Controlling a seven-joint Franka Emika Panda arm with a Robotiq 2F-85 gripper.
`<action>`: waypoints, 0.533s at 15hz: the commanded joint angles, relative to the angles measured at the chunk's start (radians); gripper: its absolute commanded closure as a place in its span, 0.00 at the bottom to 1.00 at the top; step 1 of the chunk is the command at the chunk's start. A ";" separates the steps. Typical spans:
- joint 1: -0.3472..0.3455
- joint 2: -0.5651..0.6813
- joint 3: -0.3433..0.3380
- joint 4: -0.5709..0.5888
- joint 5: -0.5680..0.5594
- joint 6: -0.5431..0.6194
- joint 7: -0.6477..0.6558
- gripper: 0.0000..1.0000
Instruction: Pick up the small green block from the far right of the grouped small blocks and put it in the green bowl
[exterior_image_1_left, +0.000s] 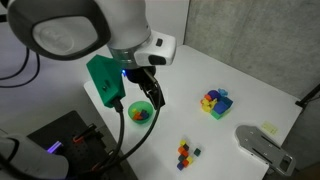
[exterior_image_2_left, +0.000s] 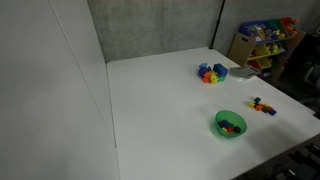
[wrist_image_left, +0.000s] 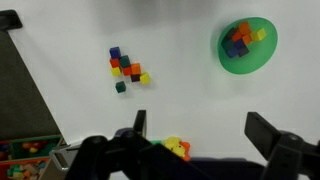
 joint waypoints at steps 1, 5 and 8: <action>0.018 0.199 0.011 0.102 0.018 0.006 -0.012 0.00; 0.021 0.419 0.007 0.200 0.023 0.053 -0.019 0.00; 0.012 0.577 0.006 0.290 0.036 0.074 -0.042 0.00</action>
